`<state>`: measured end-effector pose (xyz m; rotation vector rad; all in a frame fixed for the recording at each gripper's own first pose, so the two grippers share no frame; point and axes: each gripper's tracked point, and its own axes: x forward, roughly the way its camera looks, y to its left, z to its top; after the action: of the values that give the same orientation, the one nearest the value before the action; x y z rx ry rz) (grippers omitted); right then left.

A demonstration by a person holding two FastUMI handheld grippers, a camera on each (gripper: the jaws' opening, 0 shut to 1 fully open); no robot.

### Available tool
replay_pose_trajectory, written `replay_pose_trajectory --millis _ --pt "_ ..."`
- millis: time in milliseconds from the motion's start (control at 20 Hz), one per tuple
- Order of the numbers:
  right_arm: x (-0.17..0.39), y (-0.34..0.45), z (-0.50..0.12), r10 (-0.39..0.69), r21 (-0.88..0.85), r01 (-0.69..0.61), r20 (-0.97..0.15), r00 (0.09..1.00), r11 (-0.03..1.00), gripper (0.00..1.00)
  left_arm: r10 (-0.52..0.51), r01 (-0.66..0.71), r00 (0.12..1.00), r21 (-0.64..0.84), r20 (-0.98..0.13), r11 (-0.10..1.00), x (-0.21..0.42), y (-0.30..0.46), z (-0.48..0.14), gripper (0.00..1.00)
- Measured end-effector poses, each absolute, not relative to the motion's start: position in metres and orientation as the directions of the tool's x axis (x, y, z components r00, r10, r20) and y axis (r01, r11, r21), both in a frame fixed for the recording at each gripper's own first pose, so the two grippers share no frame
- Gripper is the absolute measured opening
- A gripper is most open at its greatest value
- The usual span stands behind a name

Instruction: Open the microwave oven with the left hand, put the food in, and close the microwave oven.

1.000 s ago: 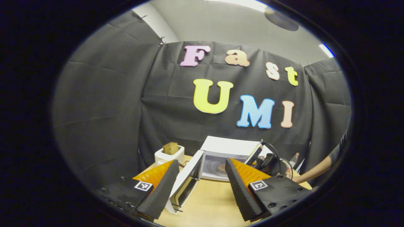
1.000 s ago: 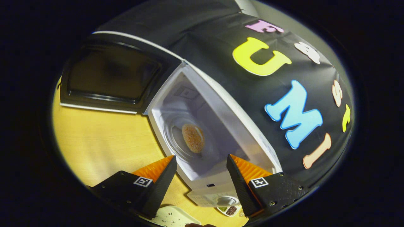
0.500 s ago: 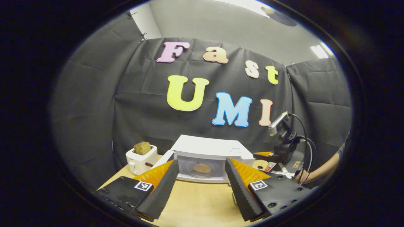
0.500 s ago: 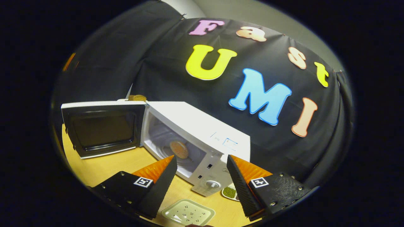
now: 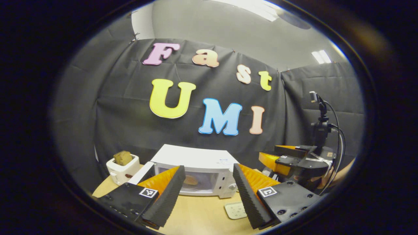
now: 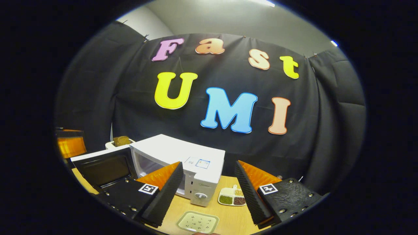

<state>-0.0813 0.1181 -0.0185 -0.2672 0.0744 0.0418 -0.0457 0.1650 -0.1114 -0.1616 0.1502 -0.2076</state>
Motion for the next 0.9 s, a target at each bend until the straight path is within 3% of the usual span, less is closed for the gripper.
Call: replay_pose_trajectory --millis 600,700,750,900 --pt "-0.108 0.1 -0.017 -0.073 -0.16 0.059 -0.079 0.994 0.985 0.96 -0.31 0.282 0.938 -0.176 -0.156 0.943 -0.026 0.167 -0.111 0.94" --pt "-0.106 0.099 -0.019 -0.079 -0.16 0.065 -0.086 0.993 0.985 0.96 -0.322 0.29 0.932 -0.191 -0.164 0.938 -0.029 0.172 -0.113 0.82" --pt "-0.104 0.097 -0.019 -0.087 -0.157 0.072 -0.088 0.992 0.985 0.96 -0.311 0.28 0.935 -0.184 -0.171 0.942 -0.032 0.179 -0.113 0.63" --pt "-0.099 0.092 -0.019 -0.103 -0.134 0.09 -0.09 0.991 0.987 0.96 -0.235 0.215 0.949 -0.118 -0.208 0.97 -0.042 0.217 -0.119 0.31"
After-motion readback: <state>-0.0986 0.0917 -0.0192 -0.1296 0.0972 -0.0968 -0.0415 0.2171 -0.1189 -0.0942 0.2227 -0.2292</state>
